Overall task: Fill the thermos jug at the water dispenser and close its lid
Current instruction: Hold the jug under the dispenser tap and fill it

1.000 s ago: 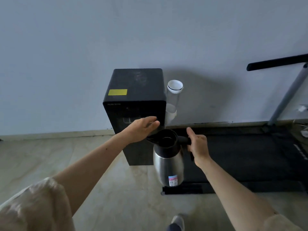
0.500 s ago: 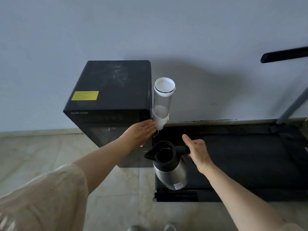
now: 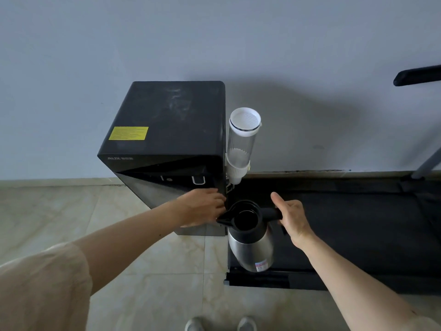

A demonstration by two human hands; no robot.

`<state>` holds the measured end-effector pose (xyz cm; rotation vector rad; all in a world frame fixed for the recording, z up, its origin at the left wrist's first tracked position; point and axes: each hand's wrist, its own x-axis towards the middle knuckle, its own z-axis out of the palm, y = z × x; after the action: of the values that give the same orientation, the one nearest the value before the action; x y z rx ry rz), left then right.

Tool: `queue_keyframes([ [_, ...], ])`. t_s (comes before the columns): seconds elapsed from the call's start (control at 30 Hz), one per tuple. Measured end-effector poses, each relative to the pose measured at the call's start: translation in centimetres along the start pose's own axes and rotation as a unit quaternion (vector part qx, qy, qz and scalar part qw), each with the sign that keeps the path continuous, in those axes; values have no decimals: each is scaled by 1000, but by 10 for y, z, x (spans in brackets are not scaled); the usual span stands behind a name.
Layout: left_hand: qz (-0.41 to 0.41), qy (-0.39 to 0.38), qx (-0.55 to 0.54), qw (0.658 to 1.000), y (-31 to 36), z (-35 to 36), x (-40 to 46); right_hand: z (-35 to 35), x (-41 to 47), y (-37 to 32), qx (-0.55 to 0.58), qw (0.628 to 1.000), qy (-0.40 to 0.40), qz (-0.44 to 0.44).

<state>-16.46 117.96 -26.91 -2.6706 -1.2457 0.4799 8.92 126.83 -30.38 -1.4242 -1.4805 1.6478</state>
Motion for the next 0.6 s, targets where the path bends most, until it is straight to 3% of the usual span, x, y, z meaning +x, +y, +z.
queue_keyframes([
  [0.07, -35, 56, -120, 991, 8, -3, -12, 0, -1, 1, -7, 1000, -8, 5],
  [0.2, -137, 115, -314, 932, 16, -12, -45, 5, -2, 4, -8, 1000, -30, 7],
  [0.27, -193, 89, -354, 911, 20, -16, -63, 12, -3, 5, -15, 999, -39, 11],
  [0.4, -347, -37, -396, 850, 31, -5, -96, 32, -2, 10, -30, 998, -48, 13],
  [0.5, -373, -82, -422, 822, 36, -7, -120, 54, 0, 12, -35, 998, -47, 25],
  [0.6, -362, -92, -420, 827, 37, -11, -141, 80, -2, 11, -32, 998, -29, 36],
])
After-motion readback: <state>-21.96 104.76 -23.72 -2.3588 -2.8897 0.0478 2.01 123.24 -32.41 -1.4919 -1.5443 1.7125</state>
